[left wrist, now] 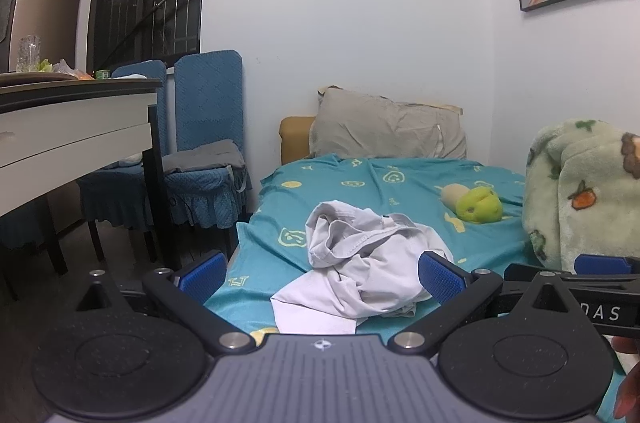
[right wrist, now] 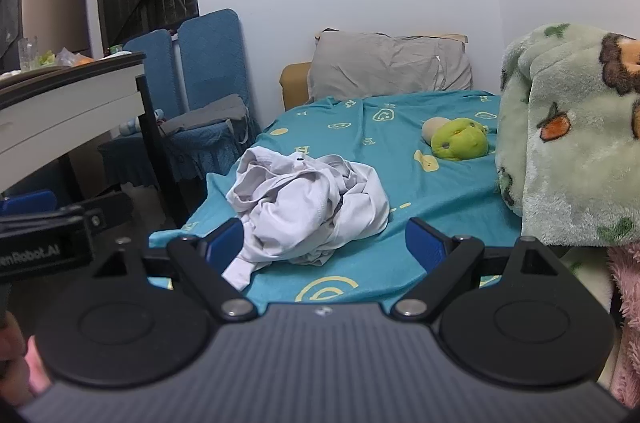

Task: Fold clothes
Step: 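Move both grippers toward the crumpled white shirt on the bed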

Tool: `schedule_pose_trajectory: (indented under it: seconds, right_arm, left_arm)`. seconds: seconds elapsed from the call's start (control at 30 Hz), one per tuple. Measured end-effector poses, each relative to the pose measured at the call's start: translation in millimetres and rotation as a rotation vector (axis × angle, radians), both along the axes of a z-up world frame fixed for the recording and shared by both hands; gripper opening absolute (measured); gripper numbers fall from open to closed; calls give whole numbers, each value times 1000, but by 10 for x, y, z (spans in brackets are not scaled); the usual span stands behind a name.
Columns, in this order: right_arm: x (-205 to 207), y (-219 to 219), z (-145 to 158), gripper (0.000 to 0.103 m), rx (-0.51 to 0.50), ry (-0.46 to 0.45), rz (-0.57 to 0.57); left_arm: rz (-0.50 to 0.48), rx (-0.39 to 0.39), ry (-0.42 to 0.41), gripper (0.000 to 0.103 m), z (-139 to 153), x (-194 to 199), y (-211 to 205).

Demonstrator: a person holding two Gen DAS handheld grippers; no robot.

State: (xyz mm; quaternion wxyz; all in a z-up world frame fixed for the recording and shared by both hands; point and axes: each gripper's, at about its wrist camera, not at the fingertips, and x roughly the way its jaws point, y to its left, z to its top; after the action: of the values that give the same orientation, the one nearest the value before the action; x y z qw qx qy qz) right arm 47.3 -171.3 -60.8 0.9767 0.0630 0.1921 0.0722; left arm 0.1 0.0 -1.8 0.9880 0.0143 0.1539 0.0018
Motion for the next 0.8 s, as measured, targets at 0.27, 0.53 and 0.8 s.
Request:
schedule_pose_trajectory:
  seconds: [0.27,0.53,0.8]
  right_arm:
    - [7,-4,19,89,-3,-1,-5]
    - [-41,1,-11,89,-2,-23,-9]
    - [-32,9,4,89,-11,-22,-2]
  left_arm:
    - [-1,-14,3,103,-161,8,4]
    - [-2,-28,6,103,-321,15,7]
    - [-8,-39,11,103,-349,0,20]
